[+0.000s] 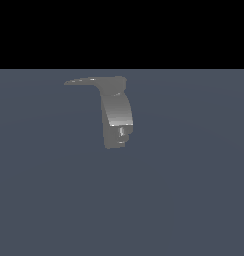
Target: Turn on the faucet by rotating a designated handle.
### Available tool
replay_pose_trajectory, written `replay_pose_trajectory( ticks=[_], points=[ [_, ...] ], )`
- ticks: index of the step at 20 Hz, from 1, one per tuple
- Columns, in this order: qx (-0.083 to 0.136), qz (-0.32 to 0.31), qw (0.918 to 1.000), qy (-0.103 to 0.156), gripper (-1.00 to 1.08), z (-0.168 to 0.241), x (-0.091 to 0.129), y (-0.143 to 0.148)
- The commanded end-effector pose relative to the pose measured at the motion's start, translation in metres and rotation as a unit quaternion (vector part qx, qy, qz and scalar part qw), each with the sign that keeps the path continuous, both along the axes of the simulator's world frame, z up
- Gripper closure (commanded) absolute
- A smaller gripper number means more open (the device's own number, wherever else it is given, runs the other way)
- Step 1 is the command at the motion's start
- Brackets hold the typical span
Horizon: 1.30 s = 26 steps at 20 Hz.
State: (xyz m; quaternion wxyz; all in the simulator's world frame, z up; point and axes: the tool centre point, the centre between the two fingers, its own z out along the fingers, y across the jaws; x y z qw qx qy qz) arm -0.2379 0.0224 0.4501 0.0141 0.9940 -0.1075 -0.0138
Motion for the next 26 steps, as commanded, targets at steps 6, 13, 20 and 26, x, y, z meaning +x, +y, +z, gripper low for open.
replay_pose_trajectory(
  ticks=[6, 13, 20, 26],
  points=[
    [0.001, -0.071, 0.9975, -0.002, 1.08, -0.023, 0.021, 0.036],
    [0.002, -0.138, 0.9904, -0.003, 1.08, -0.045, 0.047, 0.067],
    [0.004, -0.204, 0.9789, -0.005, 1.08, -0.066, 0.077, 0.095],
    [0.005, -0.26, 0.9656, -0.007, 1.08, -0.084, 0.105, 0.115]
  ],
)
